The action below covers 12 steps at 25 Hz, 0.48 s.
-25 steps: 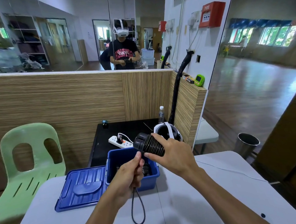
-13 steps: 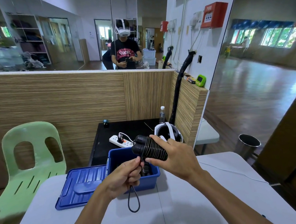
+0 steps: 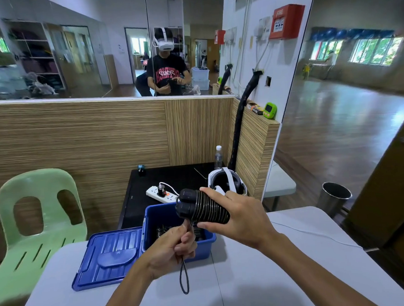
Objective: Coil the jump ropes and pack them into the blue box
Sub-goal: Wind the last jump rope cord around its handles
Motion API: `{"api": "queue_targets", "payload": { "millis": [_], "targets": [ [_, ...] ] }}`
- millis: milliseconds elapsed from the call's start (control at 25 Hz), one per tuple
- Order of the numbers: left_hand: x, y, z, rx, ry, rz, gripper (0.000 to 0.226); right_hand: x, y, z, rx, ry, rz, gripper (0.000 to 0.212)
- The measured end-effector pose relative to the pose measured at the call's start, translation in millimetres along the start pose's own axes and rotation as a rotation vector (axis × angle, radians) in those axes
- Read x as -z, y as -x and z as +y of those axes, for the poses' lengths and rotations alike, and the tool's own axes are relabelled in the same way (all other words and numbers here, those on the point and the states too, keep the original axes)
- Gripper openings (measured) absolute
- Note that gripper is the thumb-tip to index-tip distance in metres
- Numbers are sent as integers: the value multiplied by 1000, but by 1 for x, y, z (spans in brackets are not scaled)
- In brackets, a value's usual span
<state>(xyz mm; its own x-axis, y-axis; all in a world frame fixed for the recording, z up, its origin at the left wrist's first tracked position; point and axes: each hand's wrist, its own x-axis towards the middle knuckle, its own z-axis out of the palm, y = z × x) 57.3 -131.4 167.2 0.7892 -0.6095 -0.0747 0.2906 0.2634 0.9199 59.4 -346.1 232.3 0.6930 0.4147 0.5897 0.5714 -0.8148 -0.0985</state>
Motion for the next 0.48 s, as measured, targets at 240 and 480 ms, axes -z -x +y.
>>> {"api": "queue_targets", "payload": {
  "millis": [240,480],
  "targets": [
    [12,3,9,54,-429,-34,48,-3,14,6,85,-16,-101,76],
    [13,6,12,140,-704,0,55,1,18,5,113,-186,-132,76]
  ]
}}
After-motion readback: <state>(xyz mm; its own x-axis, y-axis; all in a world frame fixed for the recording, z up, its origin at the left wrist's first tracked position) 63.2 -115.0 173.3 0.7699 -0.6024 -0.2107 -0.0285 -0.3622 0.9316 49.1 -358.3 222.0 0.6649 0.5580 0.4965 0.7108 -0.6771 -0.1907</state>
